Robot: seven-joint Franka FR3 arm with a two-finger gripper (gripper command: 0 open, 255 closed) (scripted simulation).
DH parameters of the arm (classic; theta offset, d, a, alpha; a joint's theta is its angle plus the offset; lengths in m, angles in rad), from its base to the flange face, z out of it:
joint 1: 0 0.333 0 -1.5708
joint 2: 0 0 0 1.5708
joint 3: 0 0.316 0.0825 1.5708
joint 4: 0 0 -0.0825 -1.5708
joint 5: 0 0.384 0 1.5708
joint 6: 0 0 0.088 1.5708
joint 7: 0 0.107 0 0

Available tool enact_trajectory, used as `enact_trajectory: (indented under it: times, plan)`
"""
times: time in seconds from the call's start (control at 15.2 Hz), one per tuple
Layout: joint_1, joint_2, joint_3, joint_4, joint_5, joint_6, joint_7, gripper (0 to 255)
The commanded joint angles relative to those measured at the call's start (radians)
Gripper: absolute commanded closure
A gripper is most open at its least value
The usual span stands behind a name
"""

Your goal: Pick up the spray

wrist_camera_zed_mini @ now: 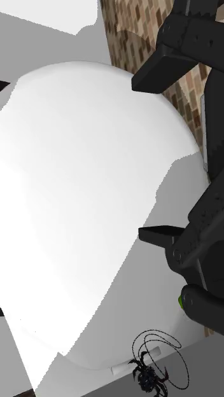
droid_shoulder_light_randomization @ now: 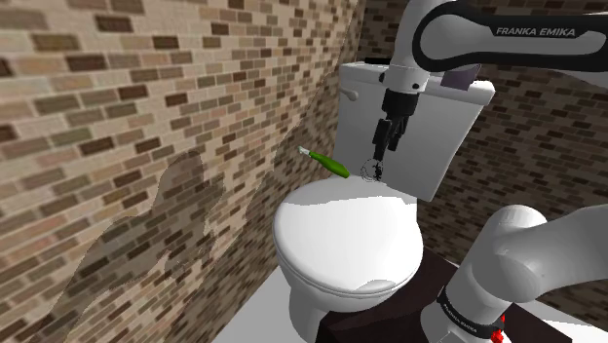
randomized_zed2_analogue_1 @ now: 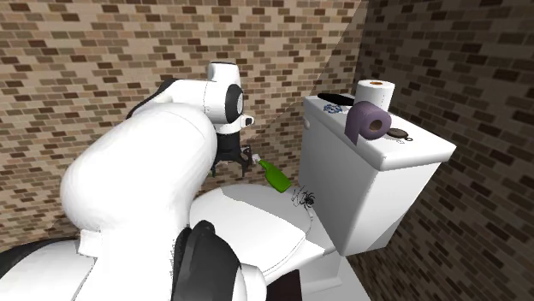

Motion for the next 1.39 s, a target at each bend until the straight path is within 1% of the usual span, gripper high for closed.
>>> enact_trajectory:
  times: [0.0, 0.4, 0.59, 0.73, 0.99, 1.12, 1.32]
  plan:
    - [0.000, 0.000, 0.000, 0.000, 0.000, 0.000, 0.000, 0]
    - [0.016, 0.131, -0.143, -0.016, -0.008, 0.197, -0.225, 0]
    - [0.034, 0.221, -0.214, 0.004, 0.012, 0.285, -0.344, 0]
    - [0.051, 0.289, -0.260, 0.028, 0.038, 0.338, -0.428, 0]
    - [0.090, 0.441, -0.347, 0.100, 0.123, 0.420, -0.609, 0]
    - [0.110, 0.525, -0.387, 0.149, 0.184, 0.447, -0.707, 0]
    - [0.129, 0.658, -0.432, 0.238, 0.295, 0.463, -0.860, 0]
